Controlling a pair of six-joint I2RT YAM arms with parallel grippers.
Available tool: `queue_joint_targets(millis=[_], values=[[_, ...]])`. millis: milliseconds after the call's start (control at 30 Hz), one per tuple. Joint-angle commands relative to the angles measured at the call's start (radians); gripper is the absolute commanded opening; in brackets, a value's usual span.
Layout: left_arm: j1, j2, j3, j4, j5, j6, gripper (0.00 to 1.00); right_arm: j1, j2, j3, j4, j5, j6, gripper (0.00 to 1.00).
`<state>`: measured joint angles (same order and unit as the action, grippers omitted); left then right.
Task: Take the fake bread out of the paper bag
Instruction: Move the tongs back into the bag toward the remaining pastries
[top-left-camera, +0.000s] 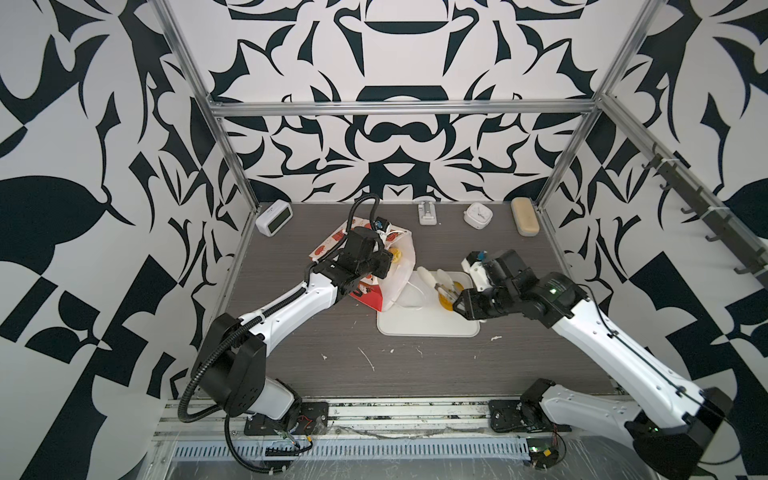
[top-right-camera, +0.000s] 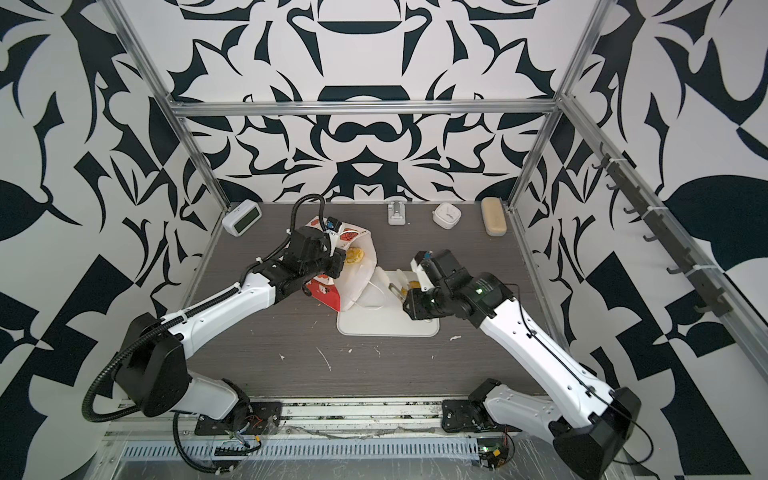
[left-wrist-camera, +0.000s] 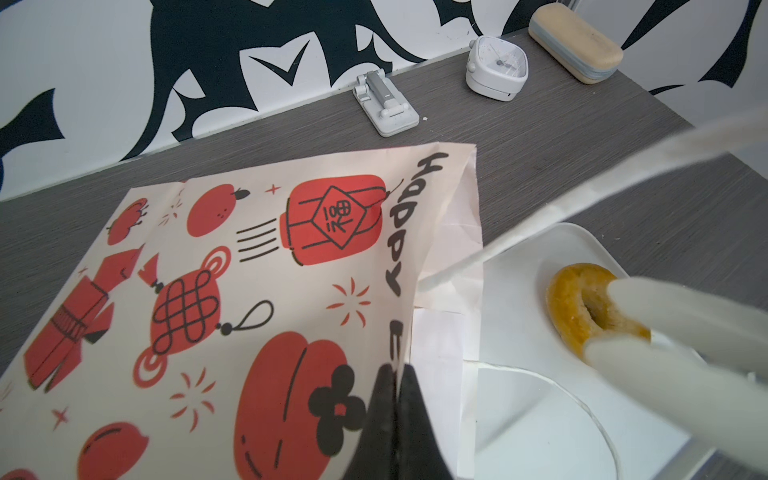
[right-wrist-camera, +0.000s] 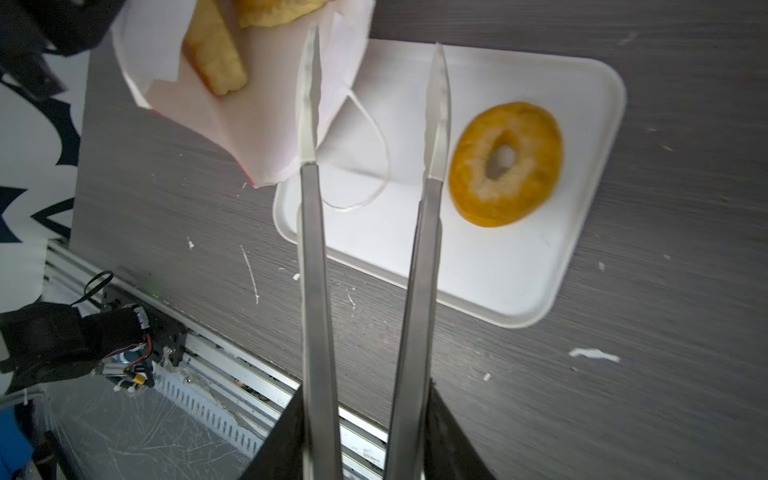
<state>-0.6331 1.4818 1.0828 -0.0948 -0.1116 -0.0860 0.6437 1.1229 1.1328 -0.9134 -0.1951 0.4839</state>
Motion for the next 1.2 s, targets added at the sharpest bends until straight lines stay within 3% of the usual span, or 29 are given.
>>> queue_joint_targets(millis=[0, 367, 867, 1167], values=[[0.004, 0.003, 0.040, 0.012, 0.013, -0.015, 0.00, 0.045, 0.069, 0.048, 0.167, -0.023, 0.021, 0.41], [0.004, 0.002, 0.032, 0.007, 0.019, -0.016, 0.00, 0.050, 0.204, 0.077, 0.336, -0.019, 0.021, 0.42], [0.003, 0.014, 0.029, 0.013, 0.037, -0.018, 0.00, 0.045, 0.350, 0.135, 0.358, 0.059, 0.001, 0.41], [0.003, 0.020, 0.029, 0.018, 0.054, -0.018, 0.00, 0.007, 0.385, 0.115, 0.416, 0.044, 0.031, 0.41]])
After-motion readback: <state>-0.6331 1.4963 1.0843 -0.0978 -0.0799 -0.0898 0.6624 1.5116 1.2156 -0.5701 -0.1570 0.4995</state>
